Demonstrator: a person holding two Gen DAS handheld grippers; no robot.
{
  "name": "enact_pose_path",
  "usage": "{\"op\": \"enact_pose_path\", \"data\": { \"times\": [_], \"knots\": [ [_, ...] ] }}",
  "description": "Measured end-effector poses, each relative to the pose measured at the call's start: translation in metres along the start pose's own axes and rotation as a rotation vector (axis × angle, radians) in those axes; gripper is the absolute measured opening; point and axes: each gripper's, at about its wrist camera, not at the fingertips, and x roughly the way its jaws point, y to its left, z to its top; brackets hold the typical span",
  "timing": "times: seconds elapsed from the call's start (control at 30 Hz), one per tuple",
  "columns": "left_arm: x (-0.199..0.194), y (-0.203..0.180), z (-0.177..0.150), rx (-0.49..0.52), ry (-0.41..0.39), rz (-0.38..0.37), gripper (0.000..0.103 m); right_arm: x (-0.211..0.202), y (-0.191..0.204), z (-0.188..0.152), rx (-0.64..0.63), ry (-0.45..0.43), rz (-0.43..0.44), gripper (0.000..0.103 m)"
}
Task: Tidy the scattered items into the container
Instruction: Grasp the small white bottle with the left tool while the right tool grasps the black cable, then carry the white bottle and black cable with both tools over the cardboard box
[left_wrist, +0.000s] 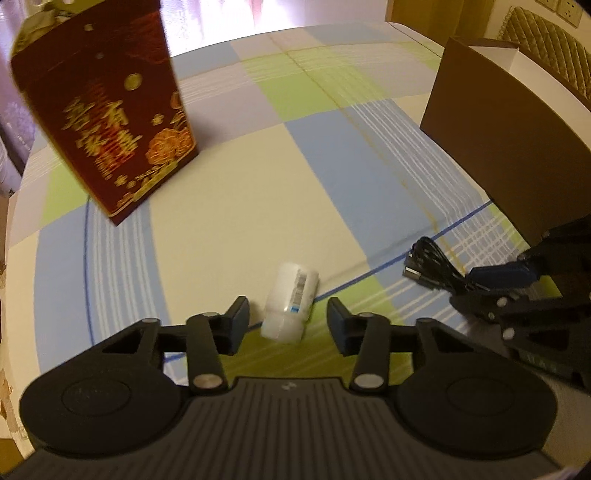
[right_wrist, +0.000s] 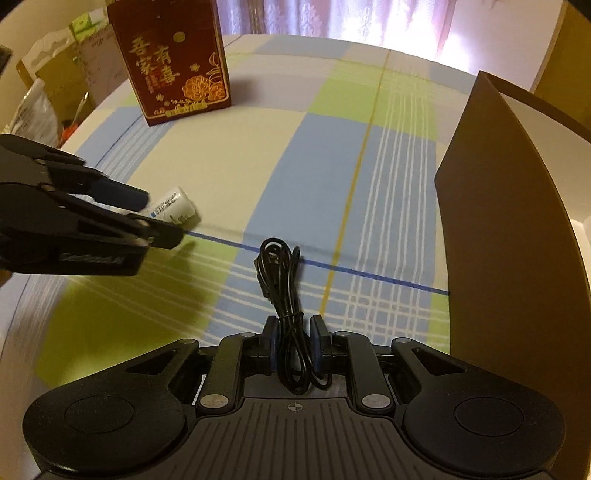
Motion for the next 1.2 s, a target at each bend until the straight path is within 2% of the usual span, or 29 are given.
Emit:
{"op": "enact_pose_path", "data": {
  "times": [0.03,0.07,0.1,0.27,0.4,0.53,0.7,0.83,0.97,1.2],
  "knots": [
    [0.003,-0.001,0.001,0.001,0.001,0.001,0.033,-0.001,-0.001,0.0,0.004,-0.008,0.007,0.019],
    [0.005,-0.002,0.002,0.0,0.004,0.003,0.025,-0.001,-0.003,0.0,0.01,-0.012,0.013,0.019],
    [0.007,-0.002,0.002,-0.003,0.006,0.002,0.023,0.001,-0.003,0.0,0.012,-0.015,0.016,0.02],
    [0.007,-0.003,0.0,-0.013,-0.006,0.009,0.023,0.004,0.003,-0.002,-0.034,-0.049,0.009,0.019],
    [0.002,0.0,-0.008,-0.054,0.009,-0.004,0.022,0.004,0.011,-0.004,-0.064,-0.037,0.008,0.017],
    [-0.009,0.006,-0.025,-0.11,0.027,-0.017,0.022,-0.003,0.013,-0.012,-0.024,-0.035,0.057,0.017],
    [-0.033,0.008,-0.041,-0.163,0.02,-0.018,0.022,-0.03,0.015,-0.02,0.021,-0.088,0.12,0.017],
    [-0.065,0.002,-0.041,-0.174,-0.038,-0.032,0.022,-0.061,0.01,-0.021,0.056,-0.167,0.157,0.017],
    [-0.096,-0.019,-0.027,-0.148,-0.119,-0.05,0.022,-0.097,-0.002,-0.024,0.087,-0.251,0.171,0.017],
    [-0.134,-0.083,0.004,-0.086,-0.238,-0.129,0.022,-0.156,-0.044,-0.052,0.163,-0.348,0.122,0.017]
  ]
}}
